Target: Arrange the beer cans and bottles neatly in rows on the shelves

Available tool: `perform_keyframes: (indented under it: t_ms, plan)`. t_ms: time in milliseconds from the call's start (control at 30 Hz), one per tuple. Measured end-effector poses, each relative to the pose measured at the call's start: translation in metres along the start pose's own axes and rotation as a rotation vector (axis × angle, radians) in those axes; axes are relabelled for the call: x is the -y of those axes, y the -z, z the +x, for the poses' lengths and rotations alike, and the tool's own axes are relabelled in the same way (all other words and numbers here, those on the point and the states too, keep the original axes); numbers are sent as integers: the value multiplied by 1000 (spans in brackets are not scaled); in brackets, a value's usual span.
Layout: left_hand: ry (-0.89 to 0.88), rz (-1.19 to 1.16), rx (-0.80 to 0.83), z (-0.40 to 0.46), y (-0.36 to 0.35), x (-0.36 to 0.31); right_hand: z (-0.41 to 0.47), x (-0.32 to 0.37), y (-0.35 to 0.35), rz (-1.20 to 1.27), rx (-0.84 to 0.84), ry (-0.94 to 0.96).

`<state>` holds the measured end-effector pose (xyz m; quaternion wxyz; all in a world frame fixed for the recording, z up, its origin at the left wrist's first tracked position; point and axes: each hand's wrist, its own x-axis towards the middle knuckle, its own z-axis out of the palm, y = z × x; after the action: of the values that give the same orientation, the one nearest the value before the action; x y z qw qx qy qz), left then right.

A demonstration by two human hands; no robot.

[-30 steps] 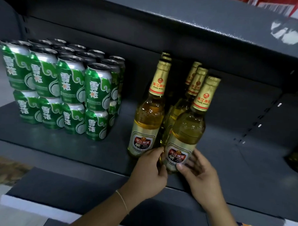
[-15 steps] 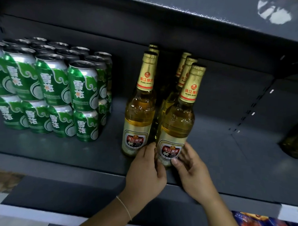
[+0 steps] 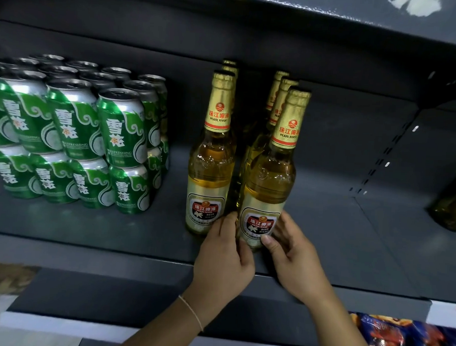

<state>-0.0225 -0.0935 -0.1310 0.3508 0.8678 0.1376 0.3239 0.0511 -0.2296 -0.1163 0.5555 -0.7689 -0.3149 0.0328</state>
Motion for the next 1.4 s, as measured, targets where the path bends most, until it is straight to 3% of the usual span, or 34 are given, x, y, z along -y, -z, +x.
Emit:
perform_keyframes:
  t_ms: [367, 567, 700, 867, 1033, 1400]
  plan:
    - [-17, 25, -4, -2, 0, -1, -1, 5, 0, -20, 3, 1]
    - [-57, -74, -51, -1, 1, -3, -2, 6, 2, -55, 4, 2]
    - [-128, -47, -98, -4, 4, -7, -4, 9, 4, -3, -38, 2]
    - [-307, -120, -94, -13, 4, -16, -13, 10, 15, 83, -212, -28]
    - [-458, -249, -23, -16, -10, -51, -29, 13, 49, 70, -329, -2]
    - [-489, -269, 114, 24, -99, -156, -47, -5, 187, 21, -521, -14]
